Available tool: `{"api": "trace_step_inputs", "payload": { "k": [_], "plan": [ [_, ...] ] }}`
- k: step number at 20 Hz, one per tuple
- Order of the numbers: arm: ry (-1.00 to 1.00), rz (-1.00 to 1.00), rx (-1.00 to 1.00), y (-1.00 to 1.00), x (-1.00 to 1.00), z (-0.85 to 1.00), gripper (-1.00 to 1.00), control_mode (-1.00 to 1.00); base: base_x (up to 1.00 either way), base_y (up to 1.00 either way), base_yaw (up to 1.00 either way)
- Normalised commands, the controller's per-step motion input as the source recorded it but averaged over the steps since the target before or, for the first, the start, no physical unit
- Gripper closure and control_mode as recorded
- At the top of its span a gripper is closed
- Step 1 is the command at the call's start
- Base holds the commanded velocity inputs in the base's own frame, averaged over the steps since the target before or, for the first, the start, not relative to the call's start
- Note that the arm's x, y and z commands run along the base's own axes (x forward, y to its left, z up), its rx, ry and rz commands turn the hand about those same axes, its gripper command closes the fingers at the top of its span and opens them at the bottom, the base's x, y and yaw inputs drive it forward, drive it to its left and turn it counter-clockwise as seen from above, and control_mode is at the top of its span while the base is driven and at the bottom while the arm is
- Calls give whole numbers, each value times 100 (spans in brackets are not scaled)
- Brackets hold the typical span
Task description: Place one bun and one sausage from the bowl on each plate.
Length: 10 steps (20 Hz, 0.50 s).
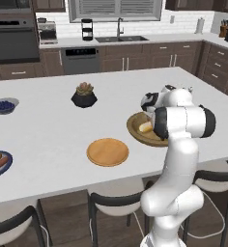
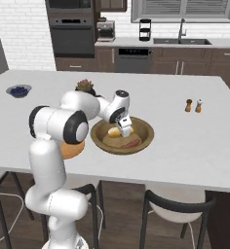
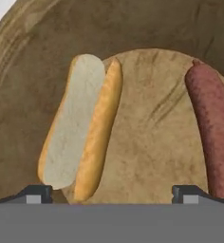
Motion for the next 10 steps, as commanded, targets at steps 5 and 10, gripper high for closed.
{"api": "trace_step_inputs", "payload": {
  "k": [5, 10],
  "plan": [
    [9, 0, 0, 3, 63, -41, -100, -100, 0, 0, 0],
    [6, 0, 0, 0, 41, -25, -100, -100, 0, 0, 0]
  ]
}}
